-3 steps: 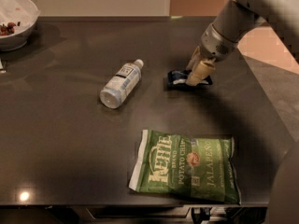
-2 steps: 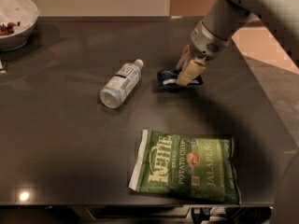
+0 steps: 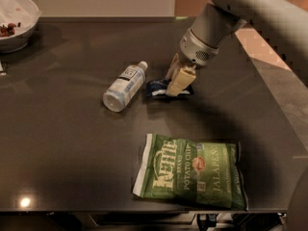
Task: Move rxbar blueberry near blue plastic bottle
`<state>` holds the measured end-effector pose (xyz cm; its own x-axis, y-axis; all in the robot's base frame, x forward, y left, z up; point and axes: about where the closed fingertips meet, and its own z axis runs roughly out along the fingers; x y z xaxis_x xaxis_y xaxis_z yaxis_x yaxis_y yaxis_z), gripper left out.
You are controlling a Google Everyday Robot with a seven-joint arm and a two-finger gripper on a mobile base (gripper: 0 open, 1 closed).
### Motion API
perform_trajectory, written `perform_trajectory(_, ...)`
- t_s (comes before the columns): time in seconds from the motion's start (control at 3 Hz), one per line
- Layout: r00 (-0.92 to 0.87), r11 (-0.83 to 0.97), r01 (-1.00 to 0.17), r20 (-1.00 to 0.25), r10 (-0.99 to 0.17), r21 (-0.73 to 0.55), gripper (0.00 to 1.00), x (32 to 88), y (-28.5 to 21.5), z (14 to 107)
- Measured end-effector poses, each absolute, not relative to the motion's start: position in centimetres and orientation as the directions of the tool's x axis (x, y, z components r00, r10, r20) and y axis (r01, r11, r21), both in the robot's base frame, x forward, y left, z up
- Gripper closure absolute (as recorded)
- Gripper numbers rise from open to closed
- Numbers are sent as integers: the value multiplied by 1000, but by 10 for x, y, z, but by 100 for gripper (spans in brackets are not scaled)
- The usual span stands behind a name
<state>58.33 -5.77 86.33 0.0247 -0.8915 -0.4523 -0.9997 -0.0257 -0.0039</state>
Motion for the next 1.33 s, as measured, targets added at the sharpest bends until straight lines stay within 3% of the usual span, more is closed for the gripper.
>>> perform_trajectory(0.33,34,-45,-999,-461,-887,14,82,577,-44,857)
perform_trajectory(1.33,40,-55,-998,-469,-882,18,13,577,-33,850)
